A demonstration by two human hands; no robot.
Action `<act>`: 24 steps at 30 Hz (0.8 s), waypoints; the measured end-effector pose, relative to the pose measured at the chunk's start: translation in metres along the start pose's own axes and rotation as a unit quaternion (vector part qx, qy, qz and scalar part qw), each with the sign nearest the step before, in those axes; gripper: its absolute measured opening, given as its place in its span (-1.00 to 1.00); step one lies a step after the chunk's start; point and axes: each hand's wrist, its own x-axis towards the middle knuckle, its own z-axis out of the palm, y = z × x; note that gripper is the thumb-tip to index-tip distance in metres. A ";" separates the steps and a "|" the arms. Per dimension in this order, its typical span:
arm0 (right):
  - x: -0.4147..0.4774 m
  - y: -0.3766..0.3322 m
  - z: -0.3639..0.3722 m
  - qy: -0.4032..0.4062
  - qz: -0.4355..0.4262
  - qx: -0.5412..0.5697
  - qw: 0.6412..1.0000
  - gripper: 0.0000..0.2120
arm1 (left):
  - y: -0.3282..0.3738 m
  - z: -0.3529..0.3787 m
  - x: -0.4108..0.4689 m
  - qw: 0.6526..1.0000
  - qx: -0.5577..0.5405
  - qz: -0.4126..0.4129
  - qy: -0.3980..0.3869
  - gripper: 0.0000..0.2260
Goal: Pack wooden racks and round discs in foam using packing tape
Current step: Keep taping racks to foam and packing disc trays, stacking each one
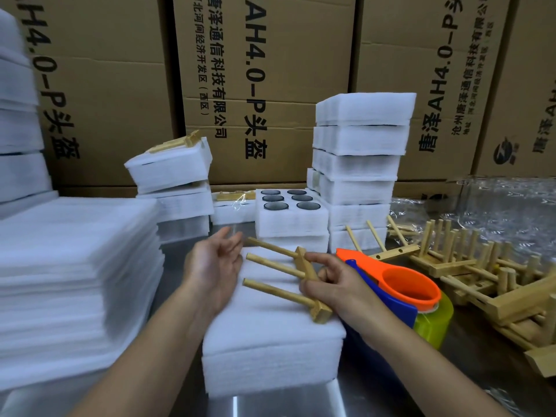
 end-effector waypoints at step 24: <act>-0.009 0.003 0.015 -0.029 0.119 0.181 0.976 -0.44 | -0.021 0.018 -0.007 0.763 0.623 0.104 -0.138 -0.59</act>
